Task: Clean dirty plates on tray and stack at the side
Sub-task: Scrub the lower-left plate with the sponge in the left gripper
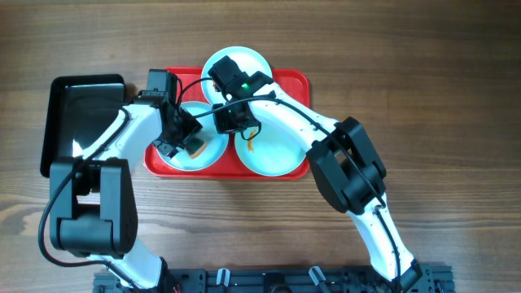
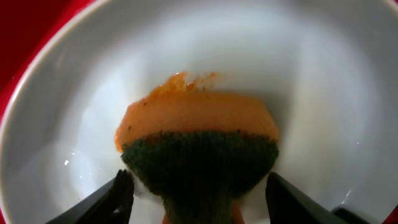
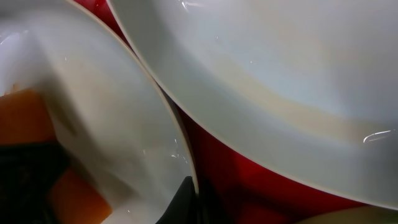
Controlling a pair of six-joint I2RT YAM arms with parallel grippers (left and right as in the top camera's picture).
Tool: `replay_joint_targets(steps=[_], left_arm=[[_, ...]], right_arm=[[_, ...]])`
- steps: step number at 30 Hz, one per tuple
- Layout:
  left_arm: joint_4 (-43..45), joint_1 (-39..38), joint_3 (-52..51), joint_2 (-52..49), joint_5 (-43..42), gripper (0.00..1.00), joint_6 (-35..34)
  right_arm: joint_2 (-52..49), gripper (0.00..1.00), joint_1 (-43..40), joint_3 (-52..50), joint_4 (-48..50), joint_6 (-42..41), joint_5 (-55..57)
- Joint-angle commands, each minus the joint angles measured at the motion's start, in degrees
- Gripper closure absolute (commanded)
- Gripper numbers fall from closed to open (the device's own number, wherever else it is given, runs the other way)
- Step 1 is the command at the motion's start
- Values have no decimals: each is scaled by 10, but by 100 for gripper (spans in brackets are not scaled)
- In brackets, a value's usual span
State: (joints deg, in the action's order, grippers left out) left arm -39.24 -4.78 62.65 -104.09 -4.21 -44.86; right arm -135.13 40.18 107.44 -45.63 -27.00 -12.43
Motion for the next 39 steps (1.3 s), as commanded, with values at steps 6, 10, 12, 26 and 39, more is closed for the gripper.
replay_joint_targets(steps=[6, 10, 12, 26, 39], left_arm=[[2, -4, 10, -7, -8, 46, -10], [-7, -4, 10, -6, -9, 51, -10], [-11, -4, 10, -5, -9, 53, -10], [-32, -4, 17, 11, -21, 53, -10], [-23, -4, 19, 22, -30, 51, -10]], right_arm=[[-20, 96, -5, 10, -3, -6, 9], [-20, 96, -5, 10, -3, -6, 9], [-20, 96, -5, 10, -3, -6, 8], [-20, 96, -5, 10, 0, -6, 9], [-20, 96, -5, 10, 1, -6, 9]])
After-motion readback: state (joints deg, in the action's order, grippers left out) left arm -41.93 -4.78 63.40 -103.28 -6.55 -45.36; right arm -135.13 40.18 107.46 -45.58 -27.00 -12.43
